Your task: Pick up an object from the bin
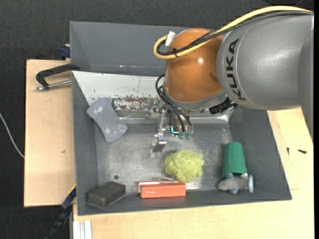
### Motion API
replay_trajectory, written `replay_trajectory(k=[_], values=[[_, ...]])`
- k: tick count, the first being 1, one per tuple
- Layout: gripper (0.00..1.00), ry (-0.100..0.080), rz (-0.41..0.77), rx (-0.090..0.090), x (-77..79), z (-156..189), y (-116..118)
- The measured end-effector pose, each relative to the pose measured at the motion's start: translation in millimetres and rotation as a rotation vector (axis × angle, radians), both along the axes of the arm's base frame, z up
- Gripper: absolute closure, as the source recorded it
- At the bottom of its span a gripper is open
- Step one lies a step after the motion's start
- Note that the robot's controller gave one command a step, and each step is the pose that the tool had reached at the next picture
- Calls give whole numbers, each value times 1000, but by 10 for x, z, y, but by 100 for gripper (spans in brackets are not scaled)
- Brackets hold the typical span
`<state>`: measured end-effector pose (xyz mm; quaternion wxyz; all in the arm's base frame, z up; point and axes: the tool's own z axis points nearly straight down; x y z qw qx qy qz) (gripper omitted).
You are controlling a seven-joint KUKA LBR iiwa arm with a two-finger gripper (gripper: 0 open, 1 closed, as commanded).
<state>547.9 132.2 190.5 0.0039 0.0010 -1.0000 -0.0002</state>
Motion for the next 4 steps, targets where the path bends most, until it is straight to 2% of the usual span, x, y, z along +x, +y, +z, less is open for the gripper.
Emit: replay_trajectory(k=[1, 2, 3, 4], values=[[0, -8, -2, 1, 19, 42, -7], [0, -14, 49, 2, 231, -535, 403], [0, -6, 54, 2, 268, -981, 590], [0, -13, 213, 3, 469, -596, 625]])
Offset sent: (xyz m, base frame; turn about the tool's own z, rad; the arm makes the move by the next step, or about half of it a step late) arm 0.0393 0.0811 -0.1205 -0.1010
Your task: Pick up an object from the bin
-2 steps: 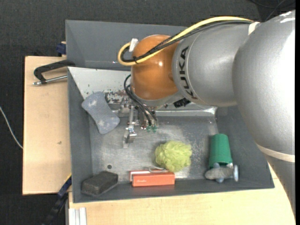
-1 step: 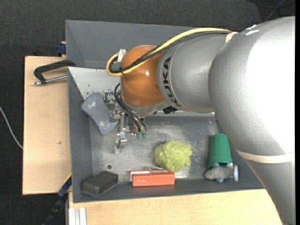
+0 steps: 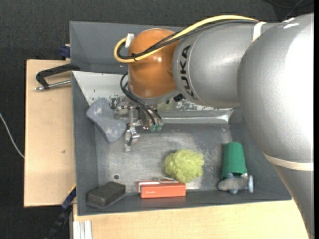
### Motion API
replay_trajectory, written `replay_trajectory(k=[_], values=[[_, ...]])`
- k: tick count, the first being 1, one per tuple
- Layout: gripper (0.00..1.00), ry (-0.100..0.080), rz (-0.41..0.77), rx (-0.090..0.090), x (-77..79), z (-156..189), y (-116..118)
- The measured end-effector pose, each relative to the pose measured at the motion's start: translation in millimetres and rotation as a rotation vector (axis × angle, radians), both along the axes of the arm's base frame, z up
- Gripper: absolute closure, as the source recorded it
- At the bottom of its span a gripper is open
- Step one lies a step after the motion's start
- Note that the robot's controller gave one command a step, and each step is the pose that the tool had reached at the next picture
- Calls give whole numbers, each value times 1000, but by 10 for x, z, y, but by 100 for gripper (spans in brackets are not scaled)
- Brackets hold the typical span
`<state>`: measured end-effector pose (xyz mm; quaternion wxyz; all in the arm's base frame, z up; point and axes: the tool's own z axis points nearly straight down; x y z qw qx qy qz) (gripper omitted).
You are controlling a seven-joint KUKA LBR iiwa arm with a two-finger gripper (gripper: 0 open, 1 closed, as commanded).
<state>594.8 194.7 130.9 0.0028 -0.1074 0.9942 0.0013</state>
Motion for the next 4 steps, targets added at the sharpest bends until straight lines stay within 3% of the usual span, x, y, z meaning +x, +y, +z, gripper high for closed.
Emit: replay_trajectory(k=[1, 2, 3, 4], values=[[0, -7, 129, 0, 28, -468, 227], [100, -19, 111, 8, 91, -530, 113], [100, -20, 110, 9, 95, -528, 113], [100, 1, 111, -1, 95, 546, 124]])
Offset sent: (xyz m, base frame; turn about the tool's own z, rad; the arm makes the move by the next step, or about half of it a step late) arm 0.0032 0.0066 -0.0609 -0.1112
